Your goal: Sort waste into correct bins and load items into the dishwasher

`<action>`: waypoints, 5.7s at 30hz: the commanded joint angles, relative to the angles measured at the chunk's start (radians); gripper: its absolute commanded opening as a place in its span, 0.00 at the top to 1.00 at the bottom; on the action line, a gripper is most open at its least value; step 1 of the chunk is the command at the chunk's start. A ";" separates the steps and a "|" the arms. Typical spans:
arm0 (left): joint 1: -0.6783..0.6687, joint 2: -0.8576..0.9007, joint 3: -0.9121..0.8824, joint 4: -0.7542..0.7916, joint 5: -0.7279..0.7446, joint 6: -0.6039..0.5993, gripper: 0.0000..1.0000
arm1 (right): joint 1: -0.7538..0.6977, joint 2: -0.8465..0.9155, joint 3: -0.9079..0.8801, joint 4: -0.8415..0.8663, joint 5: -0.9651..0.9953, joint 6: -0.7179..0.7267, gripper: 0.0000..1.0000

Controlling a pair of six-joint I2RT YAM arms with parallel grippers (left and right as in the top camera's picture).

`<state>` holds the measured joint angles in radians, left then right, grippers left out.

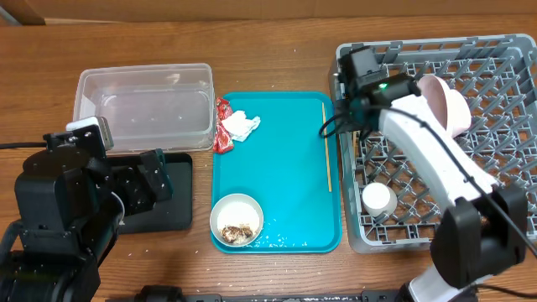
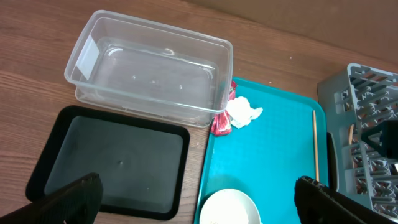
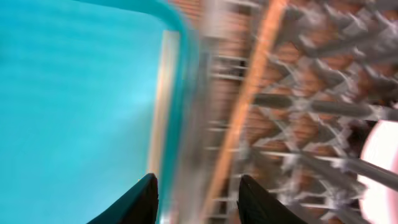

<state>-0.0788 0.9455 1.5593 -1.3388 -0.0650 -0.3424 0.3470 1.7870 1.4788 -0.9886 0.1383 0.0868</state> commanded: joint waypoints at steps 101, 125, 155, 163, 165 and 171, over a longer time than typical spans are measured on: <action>0.000 0.002 0.014 0.003 -0.013 -0.017 0.00 | 0.132 -0.741 0.153 -0.392 -0.035 0.130 0.00; 0.000 0.002 0.014 0.003 -0.013 -0.017 0.00 | -0.225 -1.411 -0.719 0.344 0.040 0.092 0.00; 0.000 0.002 0.014 0.003 -0.013 -0.017 0.00 | -0.225 -1.784 -1.471 0.948 -0.051 0.096 0.00; 0.000 0.002 0.014 0.003 -0.013 -0.017 0.00 | -0.225 -1.784 -1.471 0.916 -0.051 0.096 0.00; 0.000 0.002 0.014 0.003 -0.013 -0.017 0.00 | -0.225 -1.784 -1.471 0.915 -0.051 0.096 0.00; 0.000 0.002 0.014 0.003 -0.013 -0.017 0.00 | -0.225 -1.784 -1.471 0.915 -0.051 0.096 0.00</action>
<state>-0.0788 0.9455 1.5604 -1.3392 -0.0650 -0.3424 0.1257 0.0147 0.0181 -0.0772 0.0792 0.1825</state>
